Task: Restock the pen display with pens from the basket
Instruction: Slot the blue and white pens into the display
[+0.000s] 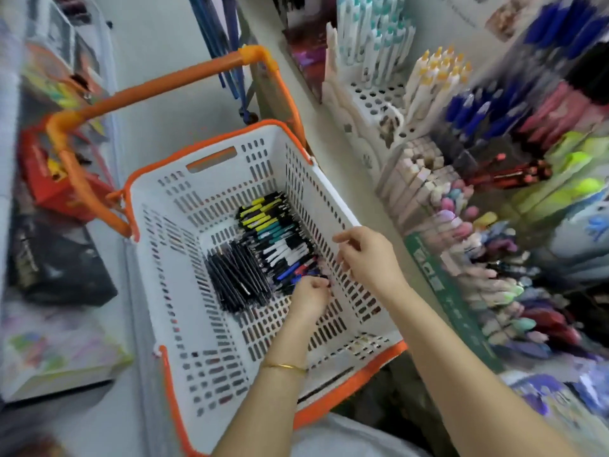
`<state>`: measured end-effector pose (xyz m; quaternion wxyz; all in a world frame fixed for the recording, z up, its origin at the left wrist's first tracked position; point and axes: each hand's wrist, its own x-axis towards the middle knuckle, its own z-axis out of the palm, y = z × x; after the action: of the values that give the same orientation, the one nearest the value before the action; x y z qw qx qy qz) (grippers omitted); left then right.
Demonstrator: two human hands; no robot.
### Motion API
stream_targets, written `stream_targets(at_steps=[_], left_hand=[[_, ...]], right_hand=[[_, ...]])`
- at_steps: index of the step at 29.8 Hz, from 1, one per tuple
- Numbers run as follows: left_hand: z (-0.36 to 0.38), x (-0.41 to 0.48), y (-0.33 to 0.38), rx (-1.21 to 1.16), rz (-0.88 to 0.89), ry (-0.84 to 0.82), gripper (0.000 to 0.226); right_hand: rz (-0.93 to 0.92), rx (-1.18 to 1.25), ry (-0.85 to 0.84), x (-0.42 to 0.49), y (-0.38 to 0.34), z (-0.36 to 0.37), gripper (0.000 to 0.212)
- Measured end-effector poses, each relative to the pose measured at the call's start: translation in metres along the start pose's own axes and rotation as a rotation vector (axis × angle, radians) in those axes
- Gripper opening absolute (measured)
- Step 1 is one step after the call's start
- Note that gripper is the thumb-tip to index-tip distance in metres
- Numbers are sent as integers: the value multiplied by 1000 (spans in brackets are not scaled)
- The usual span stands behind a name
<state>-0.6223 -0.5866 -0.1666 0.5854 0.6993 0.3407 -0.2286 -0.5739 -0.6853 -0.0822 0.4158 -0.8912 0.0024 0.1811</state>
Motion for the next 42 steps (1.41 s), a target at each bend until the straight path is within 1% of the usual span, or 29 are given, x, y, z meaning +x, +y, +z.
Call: stream_targets(at_steps=[2, 3, 4, 5, 8, 10, 12, 13, 15, 17, 19, 23, 26, 32, 35, 38, 42], left_hand=[[-1, 23, -24, 265, 3, -18, 31], [-1, 33, -32, 403, 2, -3, 26], [-1, 41, -38, 531, -5, 28, 14], [-2, 50, -44, 637, 4, 73, 10], [-5, 71, -56, 890, 121, 281, 40], [-6, 84, -64, 1045, 216, 312, 55], [-6, 96, -73, 1188, 276, 341, 66], [-5, 100, -76, 1232, 301, 376, 66], [-2, 104, -83, 1300, 346, 401, 52], [-1, 105, -85, 1309, 429, 431, 39], [-2, 108, -85, 1269, 464, 446, 36], [-4, 110, -91, 1186, 470, 398, 50], [-3, 108, -95, 1144, 489, 386, 55], [-5, 111, -95, 1148, 460, 335, 70], [-6, 111, -95, 1150, 412, 305, 74], [-6, 114, -93, 1141, 406, 260, 79], [-8, 116, -84, 1114, 396, 290, 77]], right_hand=[[35, 18, -33, 7, 6, 10, 33], [43, 27, -41, 11, 8, 14, 34], [48, 36, -50, 13, 12, 19, 36], [52, 38, -61, 15, 16, 25, 38], [63, 5, -111, 18, 33, 40, 39], [63, -31, -154, 20, 41, 46, 40], [66, -23, -155, 23, 43, 49, 39], [65, -10, -147, 25, 43, 49, 38], [67, -3, -143, 29, 44, 50, 36], [73, 6, -142, 31, 45, 51, 37], [90, 28, -138, 30, 47, 52, 37], [85, 36, -139, 32, 47, 52, 37], [77, 17, -125, 33, 48, 54, 37], [56, 1, -94, 35, 51, 55, 34], [47, -2, -92, 35, 52, 56, 33], [34, -15, -90, 35, 53, 56, 33], [21, -11, -86, 36, 54, 56, 33]])
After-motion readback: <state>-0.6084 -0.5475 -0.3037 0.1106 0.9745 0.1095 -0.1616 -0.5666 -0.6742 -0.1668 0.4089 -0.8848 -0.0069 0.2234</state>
